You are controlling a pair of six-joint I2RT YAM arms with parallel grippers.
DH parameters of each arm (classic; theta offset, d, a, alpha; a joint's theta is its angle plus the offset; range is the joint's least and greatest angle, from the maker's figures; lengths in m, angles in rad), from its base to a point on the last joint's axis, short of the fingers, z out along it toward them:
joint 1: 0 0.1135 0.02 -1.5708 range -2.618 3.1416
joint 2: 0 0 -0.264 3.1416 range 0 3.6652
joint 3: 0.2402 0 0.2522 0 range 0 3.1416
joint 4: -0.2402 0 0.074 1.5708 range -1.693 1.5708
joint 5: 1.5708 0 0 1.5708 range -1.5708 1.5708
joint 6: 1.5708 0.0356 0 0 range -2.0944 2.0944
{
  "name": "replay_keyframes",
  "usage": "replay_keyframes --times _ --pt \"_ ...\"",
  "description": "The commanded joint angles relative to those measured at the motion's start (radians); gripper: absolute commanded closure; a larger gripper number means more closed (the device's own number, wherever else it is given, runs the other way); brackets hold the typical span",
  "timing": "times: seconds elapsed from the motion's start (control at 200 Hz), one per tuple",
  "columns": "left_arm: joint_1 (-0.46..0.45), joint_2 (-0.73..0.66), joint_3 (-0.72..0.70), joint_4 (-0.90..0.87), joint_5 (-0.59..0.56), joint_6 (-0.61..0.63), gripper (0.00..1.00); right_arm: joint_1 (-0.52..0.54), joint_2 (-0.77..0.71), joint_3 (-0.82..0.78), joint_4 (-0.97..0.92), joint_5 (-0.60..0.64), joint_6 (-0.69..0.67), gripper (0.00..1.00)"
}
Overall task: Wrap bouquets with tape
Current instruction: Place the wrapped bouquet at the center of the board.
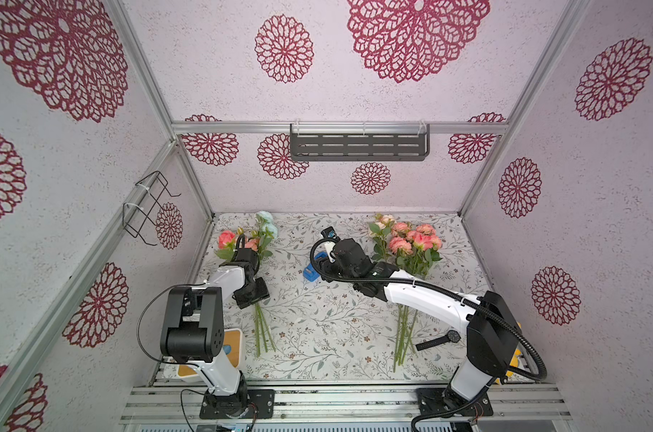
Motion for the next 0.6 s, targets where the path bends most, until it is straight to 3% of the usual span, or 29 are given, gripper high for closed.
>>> replay_keyframes --times 0.0,0.075,0.09,0.225,0.375,0.47,0.525,0.595 --pt "0.003 -0.084 0.024 -0.027 -0.030 0.002 0.23 -0.028 -0.011 0.015 0.002 0.022 0.011 0.34" --pt "0.003 -0.134 0.051 -0.052 -0.045 -0.001 0.12 -0.052 -0.020 0.010 0.001 0.016 0.025 0.33" --pt "0.003 -0.146 0.057 -0.057 -0.046 -0.001 0.00 -0.058 -0.022 0.008 0.000 0.015 0.029 0.33" --pt "0.002 -0.261 0.131 -0.096 -0.043 -0.003 0.02 -0.129 -0.053 -0.013 -0.009 0.002 0.078 0.31" --pt "-0.011 -0.355 0.212 -0.082 0.052 -0.001 0.02 -0.251 -0.081 -0.050 -0.030 -0.056 0.172 0.12" --pt "-0.068 -0.411 0.235 -0.015 0.063 0.006 0.02 -0.304 -0.103 -0.074 -0.050 -0.042 0.214 0.08" --pt "-0.119 -0.423 0.258 0.003 0.049 0.019 0.02 -0.310 -0.137 -0.105 -0.048 0.019 0.196 0.02" --pt "-0.175 -0.417 0.281 0.034 0.068 0.030 0.02 -0.313 -0.183 -0.139 -0.054 0.109 0.175 0.01"
